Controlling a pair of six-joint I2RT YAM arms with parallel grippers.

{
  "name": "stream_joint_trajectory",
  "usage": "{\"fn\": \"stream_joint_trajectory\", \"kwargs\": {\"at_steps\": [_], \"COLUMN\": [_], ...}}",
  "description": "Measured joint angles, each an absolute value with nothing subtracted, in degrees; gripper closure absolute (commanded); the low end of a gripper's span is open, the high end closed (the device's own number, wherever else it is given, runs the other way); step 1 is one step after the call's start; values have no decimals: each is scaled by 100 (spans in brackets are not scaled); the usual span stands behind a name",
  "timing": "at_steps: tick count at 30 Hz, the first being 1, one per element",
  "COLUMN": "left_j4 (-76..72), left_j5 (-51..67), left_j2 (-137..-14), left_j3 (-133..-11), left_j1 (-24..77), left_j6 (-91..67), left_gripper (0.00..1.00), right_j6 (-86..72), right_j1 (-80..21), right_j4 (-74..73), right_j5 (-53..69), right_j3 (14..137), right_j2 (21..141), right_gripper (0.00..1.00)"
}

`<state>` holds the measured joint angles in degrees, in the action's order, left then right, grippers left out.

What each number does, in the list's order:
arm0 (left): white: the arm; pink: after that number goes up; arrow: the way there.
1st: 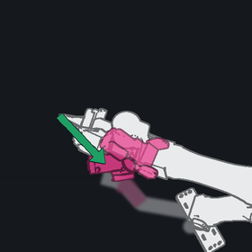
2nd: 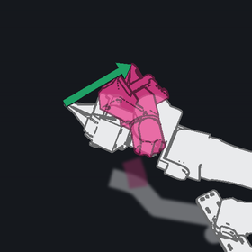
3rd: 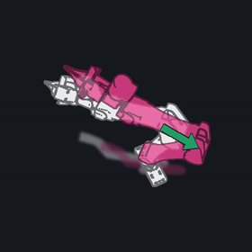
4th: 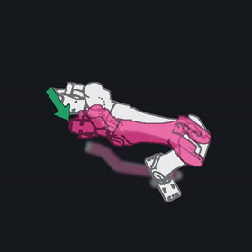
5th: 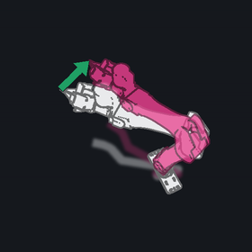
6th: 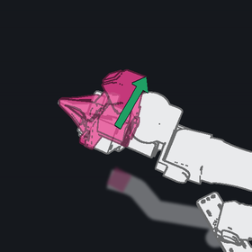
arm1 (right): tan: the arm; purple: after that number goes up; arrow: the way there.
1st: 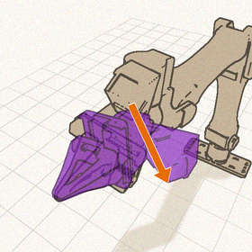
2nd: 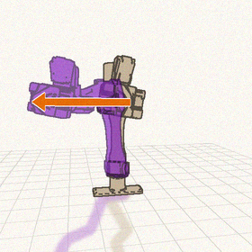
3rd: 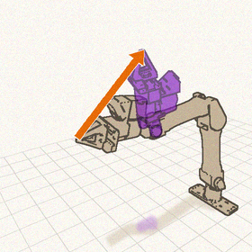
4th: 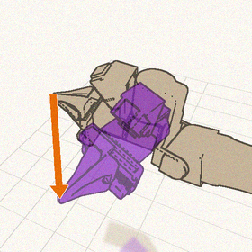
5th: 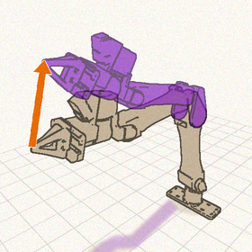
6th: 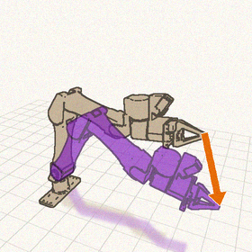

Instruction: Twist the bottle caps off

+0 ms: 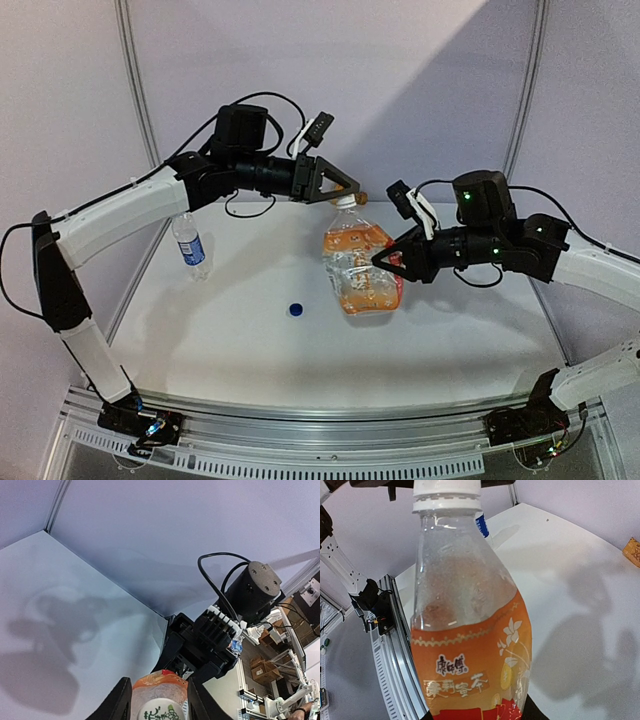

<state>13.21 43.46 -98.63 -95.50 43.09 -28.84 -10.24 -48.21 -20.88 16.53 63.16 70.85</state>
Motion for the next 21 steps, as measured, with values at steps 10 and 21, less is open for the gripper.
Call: {"fn": "stream_joint_trajectory", "kwargs": {"at_steps": [10,21], "left_j4": [1317,1317], "left_j5": [4377,4364], "left_j2": [-9972,-10012], "left_j3": [-9550,-9550], "left_j1": [4338,4344], "left_j6": [-2864,-2832], "left_gripper": [74,99], "right_j6": [-1033,-1107], "right_j1": [-4821,-4818], "right_j4": [-2073,-2099], "right_j5": [1651,1625], "right_j3": [6316,6322], "right_j2": [7135,7175], "right_gripper": [100,100]}}
